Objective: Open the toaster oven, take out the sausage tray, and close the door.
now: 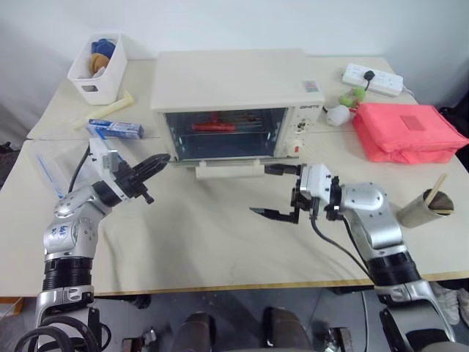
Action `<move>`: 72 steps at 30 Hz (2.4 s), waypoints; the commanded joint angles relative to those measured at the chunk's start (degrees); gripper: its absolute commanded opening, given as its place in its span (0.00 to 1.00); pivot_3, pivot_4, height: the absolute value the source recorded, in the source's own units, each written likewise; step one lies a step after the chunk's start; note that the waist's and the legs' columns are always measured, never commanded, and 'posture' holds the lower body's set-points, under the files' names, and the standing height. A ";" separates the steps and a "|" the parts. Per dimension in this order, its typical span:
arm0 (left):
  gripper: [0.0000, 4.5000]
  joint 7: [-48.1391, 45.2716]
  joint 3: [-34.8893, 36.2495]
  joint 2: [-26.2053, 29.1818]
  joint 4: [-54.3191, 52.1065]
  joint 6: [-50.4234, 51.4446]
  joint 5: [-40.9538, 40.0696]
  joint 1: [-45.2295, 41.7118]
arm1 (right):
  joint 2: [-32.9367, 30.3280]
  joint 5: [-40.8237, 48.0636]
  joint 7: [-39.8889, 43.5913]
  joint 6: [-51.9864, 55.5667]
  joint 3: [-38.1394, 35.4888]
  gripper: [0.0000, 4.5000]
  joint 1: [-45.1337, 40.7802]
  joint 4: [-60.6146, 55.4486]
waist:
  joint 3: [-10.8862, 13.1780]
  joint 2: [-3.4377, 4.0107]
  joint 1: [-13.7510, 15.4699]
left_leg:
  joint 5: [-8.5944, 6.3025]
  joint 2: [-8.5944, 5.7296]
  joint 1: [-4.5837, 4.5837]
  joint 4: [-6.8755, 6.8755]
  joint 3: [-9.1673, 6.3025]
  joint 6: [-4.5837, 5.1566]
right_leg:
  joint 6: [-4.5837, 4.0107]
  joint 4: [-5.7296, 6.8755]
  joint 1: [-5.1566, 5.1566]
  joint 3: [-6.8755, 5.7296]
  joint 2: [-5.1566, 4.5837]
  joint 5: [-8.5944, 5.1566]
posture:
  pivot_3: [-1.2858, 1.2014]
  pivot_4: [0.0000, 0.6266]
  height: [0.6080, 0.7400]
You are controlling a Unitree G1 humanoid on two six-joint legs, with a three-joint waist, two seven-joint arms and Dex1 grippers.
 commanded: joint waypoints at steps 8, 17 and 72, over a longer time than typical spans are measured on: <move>0.01 -5.16 -4.74 -1.14 0.71 -2.66 4.48 1.09 | -7.77 0.95 -8.11 6.07 -9.41 1.00 19.48 -16.13 | 0.00 0.00 1.47 | -0.03 -0.01 0.03 0.13 0.06 0.06 | 0.00 -0.13 0.19 -0.05 0.00 0.01 | 0.52 0.24 1.00; 0.01 -3.94 -5.20 -2.45 0.27 -5.82 7.26 3.97 | -11.46 0.42 -12.15 7.62 -14.67 1.00 22.74 -19.26 | 0.01 -0.01 0.65 | -0.07 0.08 0.18 0.13 0.28 0.14 | -0.05 -0.19 0.24 -0.05 0.01 0.07 | 0.52 0.24 1.00; 1.00 -0.05 3.90 0.36 -3.42 -2.15 -0.11 -2.65 | 20.23 -52.50 -60.29 -2.57 20.38 0.10 -41.01 41.57 | -0.02 -0.04 -4.18 | -0.01 0.18 -0.13 -0.15 0.50 -0.01 | -0.21 0.59 -0.75 -0.23 -0.07 0.15 | 0.52 0.24 1.00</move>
